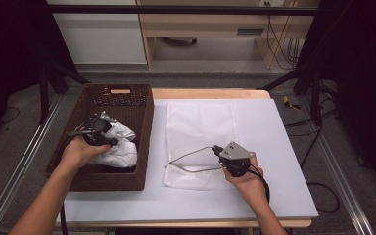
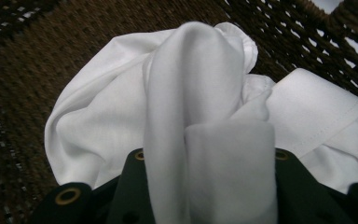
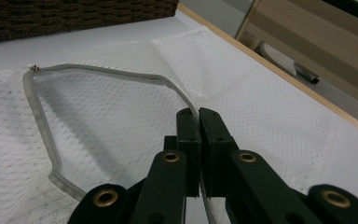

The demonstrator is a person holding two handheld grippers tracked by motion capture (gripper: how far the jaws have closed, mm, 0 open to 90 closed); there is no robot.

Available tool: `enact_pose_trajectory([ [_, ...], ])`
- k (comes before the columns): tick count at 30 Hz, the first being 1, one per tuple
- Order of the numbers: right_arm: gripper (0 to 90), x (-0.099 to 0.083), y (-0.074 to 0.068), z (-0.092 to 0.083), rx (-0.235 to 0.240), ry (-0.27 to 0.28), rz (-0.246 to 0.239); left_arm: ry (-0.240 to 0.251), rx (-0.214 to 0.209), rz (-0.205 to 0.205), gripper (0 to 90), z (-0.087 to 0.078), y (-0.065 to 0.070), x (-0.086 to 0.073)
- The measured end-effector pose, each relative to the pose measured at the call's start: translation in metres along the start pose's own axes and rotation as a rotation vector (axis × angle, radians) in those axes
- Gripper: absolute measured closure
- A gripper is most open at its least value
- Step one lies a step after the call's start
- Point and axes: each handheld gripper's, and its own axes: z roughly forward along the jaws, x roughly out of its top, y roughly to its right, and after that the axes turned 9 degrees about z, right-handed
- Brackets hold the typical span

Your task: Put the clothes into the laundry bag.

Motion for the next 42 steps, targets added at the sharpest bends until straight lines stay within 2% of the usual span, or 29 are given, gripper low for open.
enact_pose_trajectory([
  [7, 87.8, 0.000, 0.000, 0.002, 0.002, -0.006, -0.004, 0.052, 0.034, -0.007, 69.3, -0.021, -0.005, 0.000],
  [10, 88.3, 0.000, -0.001, 0.002, 0.005, -0.009, -0.001, 0.079, 0.045, -0.022, 69.3, -0.029, -0.008, -0.001],
  [17, 88.9, -0.001, -0.001, 0.004, 0.017, -0.013, 0.001, 0.140, 0.052, -0.048, 69.3, -0.045, -0.009, -0.004],
  [30, 88.8, -0.001, -0.001, 0.005, 0.031, -0.014, 0.002, 0.197, 0.067, -0.035, 69.2, -0.061, -0.004, 0.002],
  [39, 88.8, -0.001, -0.002, 0.005, 0.041, -0.012, 0.010, 0.237, 0.076, -0.045, 69.2, -0.071, -0.003, 0.003],
  [42, 88.8, -0.002, -0.002, 0.005, 0.043, -0.013, 0.013, 0.247, 0.076, -0.035, 69.2, -0.074, -0.001, 0.005],
])
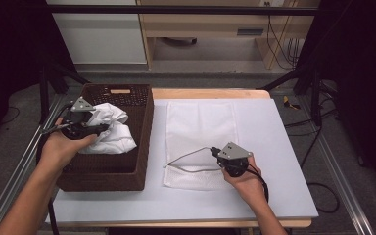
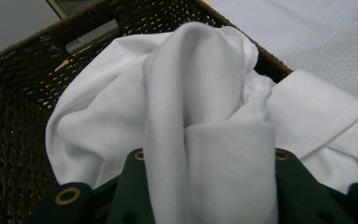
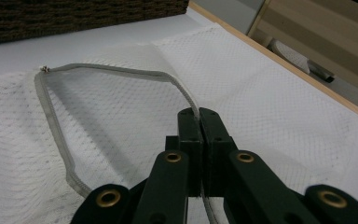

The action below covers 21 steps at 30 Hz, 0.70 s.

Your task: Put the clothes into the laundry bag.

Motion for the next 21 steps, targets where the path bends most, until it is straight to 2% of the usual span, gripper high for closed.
enact_pose_trajectory([
  [7, 88.9, 0.000, 0.001, -0.003, -0.010, 0.003, 0.014, 0.039, 0.016, 0.021, 69.2, -0.007, 0.008, 0.009],
  [11, 89.0, 0.001, 0.001, -0.003, -0.014, 0.007, 0.010, 0.020, 0.050, 0.034, 69.2, -0.011, 0.010, 0.010],
  [21, 89.0, 0.002, -0.004, -0.002, -0.010, 0.001, -0.019, 0.071, 0.052, 0.032, 69.1, -0.028, 0.014, 0.016],
])
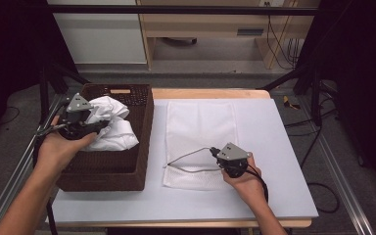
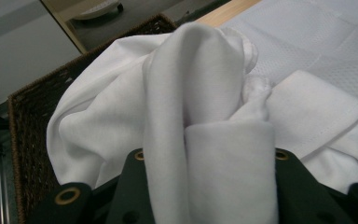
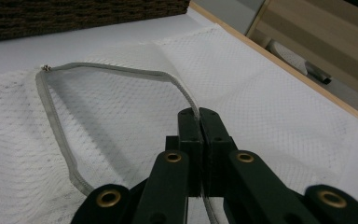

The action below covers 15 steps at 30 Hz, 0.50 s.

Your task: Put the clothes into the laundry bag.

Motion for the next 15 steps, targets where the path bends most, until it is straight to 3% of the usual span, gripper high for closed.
enact_pose_trajectory([
  [15, 89.0, 0.000, 0.000, -0.001, 0.001, -0.008, 0.006, 0.092, 0.001, 0.020, 69.1, -0.011, 0.013, 0.017],
])
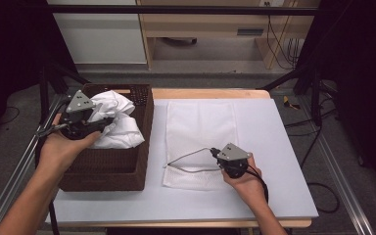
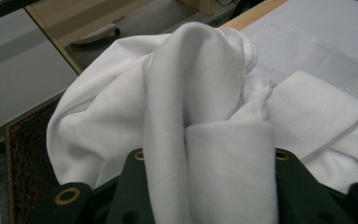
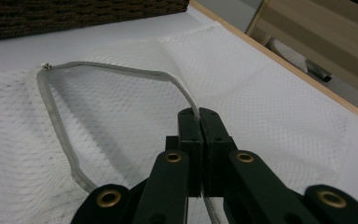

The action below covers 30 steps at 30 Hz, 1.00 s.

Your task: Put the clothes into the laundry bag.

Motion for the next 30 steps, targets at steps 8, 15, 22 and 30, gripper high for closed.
enact_pose_trajectory([
  [8, 89.1, -0.001, 0.001, -0.002, 0.002, 0.002, 0.005, 0.017, -0.008, 0.012, 69.0, 0.004, 0.007, 0.009],
  [15, 89.2, -0.002, 0.002, -0.002, 0.004, 0.000, 0.009, 0.059, -0.005, 0.009, 69.0, -0.002, 0.011, 0.018],
  [22, 89.2, -0.002, 0.002, -0.002, -0.002, 0.010, 0.007, 0.075, -0.020, 0.019, 68.9, -0.005, 0.016, 0.021],
  [30, 89.2, -0.003, 0.001, -0.002, -0.007, 0.013, 0.004, 0.095, -0.031, 0.018, 68.9, -0.002, 0.019, 0.024],
])
